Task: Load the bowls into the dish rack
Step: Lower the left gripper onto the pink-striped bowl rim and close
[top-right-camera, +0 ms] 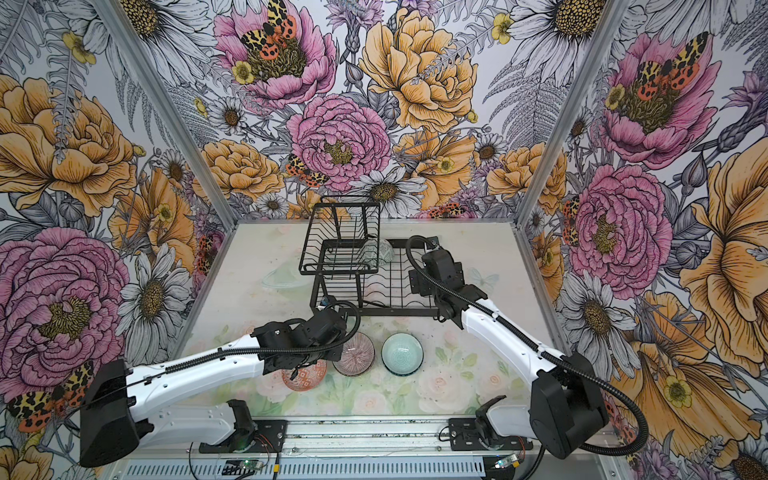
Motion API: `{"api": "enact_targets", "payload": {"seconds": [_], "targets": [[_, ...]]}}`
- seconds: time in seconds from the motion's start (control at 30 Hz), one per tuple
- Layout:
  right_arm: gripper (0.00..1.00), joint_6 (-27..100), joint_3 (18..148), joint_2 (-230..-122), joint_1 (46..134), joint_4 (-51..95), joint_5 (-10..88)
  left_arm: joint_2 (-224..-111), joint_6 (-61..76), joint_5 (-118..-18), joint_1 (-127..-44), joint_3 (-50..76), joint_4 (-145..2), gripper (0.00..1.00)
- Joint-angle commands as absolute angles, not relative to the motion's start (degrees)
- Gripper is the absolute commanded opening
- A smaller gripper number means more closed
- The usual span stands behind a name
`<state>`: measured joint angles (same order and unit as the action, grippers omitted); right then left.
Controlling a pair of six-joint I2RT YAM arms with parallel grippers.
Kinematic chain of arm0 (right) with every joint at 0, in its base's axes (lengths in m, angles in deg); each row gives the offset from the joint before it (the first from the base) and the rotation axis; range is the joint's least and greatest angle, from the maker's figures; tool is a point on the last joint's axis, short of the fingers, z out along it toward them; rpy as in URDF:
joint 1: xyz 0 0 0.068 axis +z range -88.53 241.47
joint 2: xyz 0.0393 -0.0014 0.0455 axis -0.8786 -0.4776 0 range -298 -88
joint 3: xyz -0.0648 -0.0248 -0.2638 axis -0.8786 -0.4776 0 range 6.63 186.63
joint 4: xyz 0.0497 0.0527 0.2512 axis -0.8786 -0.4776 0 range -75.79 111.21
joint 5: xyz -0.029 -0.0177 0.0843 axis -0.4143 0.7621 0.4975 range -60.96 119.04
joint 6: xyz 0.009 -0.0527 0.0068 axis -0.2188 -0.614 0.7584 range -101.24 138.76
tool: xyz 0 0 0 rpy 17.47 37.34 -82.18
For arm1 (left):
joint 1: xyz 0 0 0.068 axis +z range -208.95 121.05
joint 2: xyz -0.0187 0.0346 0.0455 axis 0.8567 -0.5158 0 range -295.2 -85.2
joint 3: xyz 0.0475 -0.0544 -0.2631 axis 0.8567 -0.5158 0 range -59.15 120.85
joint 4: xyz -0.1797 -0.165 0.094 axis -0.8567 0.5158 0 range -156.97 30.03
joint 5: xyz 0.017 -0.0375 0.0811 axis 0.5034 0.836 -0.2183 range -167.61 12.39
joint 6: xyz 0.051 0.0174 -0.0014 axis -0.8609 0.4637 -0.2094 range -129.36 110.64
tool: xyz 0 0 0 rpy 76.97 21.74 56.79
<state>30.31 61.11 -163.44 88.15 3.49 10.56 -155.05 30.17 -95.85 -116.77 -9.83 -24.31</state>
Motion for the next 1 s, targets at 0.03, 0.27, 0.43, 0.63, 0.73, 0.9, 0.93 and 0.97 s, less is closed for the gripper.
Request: {"api": "enact_targets", "payload": {"seconds": [0.03,0.27,0.43,0.63,0.73,0.9,0.93,0.97], "targets": [[0.99,30.71,61.09,-163.17,88.46,4.25,9.72,-155.49,28.92,-95.01,-116.52,-8.32,-23.48,0.17],[1.00,30.08,61.30,-163.80,88.46,4.27,10.22,-157.09,28.98,-94.75,-116.10,-9.79,-23.55,0.26],[1.00,30.22,61.30,-164.33,88.46,4.39,10.67,-158.48,28.79,-94.73,-116.08,-10.15,-23.64,0.26],[0.99,30.10,61.04,-164.20,88.46,4.37,10.63,-160.32,28.70,-94.75,-115.99,-10.51,-23.70,0.26],[1.00,29.96,60.87,-164.28,88.41,4.33,10.58,-161.29,28.70,-94.60,-115.97,-10.47,-23.71,0.25],[1.00,29.99,60.64,-164.17,88.46,4.34,10.66,-161.59,28.75,-94.49,-116.08,-10.28,-23.64,0.20],[1.00,29.95,60.68,-164.09,88.49,4.34,10.76,-161.36,28.93,-94.49,-116.08,-10.20,-23.64,0.19],[1.00,29.98,60.58,-164.05,88.46,4.34,10.76,-161.07,29.12,-94.64,-116.14,-10.13,-23.64,0.18]]}}
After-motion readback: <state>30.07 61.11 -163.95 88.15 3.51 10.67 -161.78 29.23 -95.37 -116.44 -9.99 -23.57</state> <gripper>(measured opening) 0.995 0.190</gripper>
